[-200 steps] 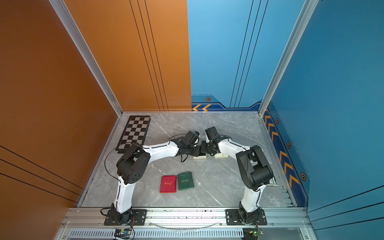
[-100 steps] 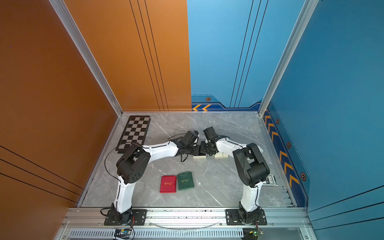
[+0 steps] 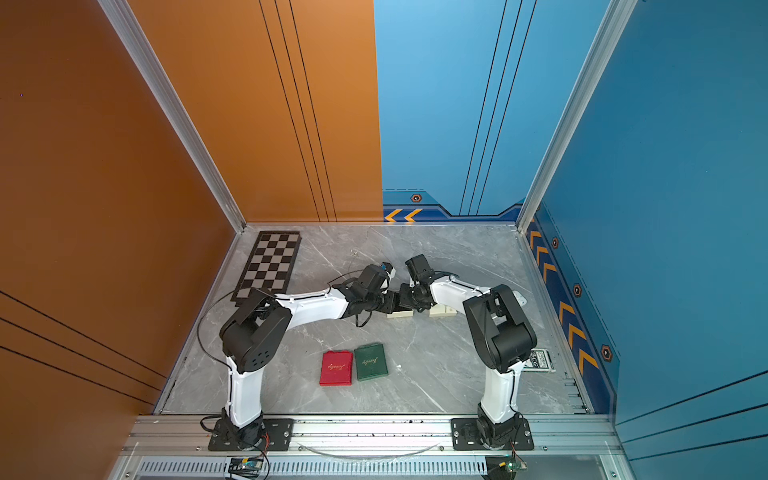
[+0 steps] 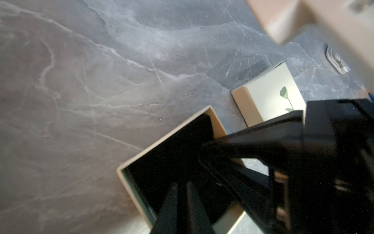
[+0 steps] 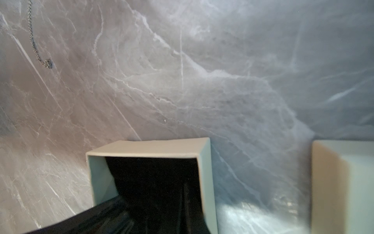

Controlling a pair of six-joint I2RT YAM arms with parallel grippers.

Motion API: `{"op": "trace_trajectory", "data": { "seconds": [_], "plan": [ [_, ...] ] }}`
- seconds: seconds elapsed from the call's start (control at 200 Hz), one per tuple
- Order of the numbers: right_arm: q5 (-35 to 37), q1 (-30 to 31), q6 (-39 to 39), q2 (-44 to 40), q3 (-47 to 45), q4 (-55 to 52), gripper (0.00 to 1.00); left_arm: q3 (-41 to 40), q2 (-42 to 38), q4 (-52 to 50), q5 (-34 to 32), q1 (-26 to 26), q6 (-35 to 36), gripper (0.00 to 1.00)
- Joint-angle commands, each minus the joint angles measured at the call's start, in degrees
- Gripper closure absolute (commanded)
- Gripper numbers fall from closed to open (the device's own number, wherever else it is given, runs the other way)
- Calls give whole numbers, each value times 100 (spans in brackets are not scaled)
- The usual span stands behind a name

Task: Take the necklace out of the lift-off lid jewelry box
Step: Place the inner lining in the jewelry box.

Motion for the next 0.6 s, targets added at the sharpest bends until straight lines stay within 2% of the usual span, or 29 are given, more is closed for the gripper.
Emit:
{"op": "trace_trajectory", "data": {
  "seconds": [0.0, 0.43, 0.531, 0.591],
  "plan": [
    [-18, -34, -55, 84, -98, -128, 91, -202, -369, 63, 65, 82, 53, 86],
    [88, -60, -198, 133, -58, -128, 91, -912, -1787, -772, -777, 66, 352, 85],
    [13, -62, -330, -140, -18, -135, 88, -1127, -2094, -877, -901, -11, 344, 80],
    [-8, -54, -392, -337, 1, -146, 85, -1292, -2282, -850, -962, -49, 326, 74]
  ]
}}
